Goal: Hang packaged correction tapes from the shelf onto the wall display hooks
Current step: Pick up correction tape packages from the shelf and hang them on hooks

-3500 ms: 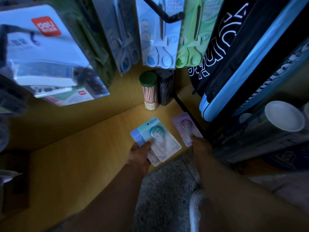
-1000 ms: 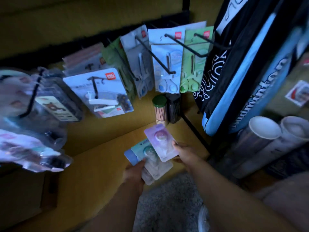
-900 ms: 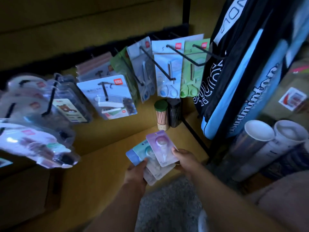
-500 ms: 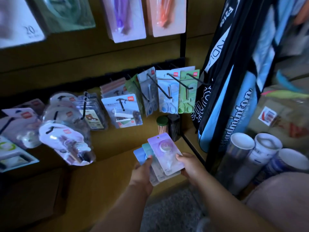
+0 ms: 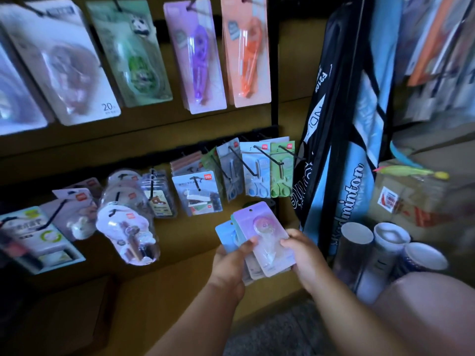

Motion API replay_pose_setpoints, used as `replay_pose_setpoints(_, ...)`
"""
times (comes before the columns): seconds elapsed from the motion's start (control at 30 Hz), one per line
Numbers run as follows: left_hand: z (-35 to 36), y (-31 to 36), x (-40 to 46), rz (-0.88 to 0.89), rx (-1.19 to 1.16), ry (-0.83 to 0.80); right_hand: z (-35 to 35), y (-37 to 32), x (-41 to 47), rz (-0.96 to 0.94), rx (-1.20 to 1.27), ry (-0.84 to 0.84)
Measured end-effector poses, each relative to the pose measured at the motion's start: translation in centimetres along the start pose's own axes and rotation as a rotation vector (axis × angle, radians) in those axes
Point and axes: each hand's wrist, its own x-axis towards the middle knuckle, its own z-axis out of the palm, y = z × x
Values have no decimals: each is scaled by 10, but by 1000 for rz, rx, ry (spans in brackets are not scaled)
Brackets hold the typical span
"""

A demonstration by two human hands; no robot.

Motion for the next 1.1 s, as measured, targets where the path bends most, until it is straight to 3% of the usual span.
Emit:
replay_pose_setpoints(0.17, 20, 20, -24, 106, 14, -92, -3, -42, -19, -138, -60, 1)
replay_pose_setpoints(0.4, 46, 55, -51, 228, 41, -220, -9, -91, -35, -292, 77, 31)
replay_pose_setpoints(0.73, 65, 97, -66, 265, -31, -176, -14, -139, -29, -368, 161, 46)
replay_pose_setpoints(1.1, 88, 165, -73, 502, -10, -217, -12, -291, 5, -720, 281, 171)
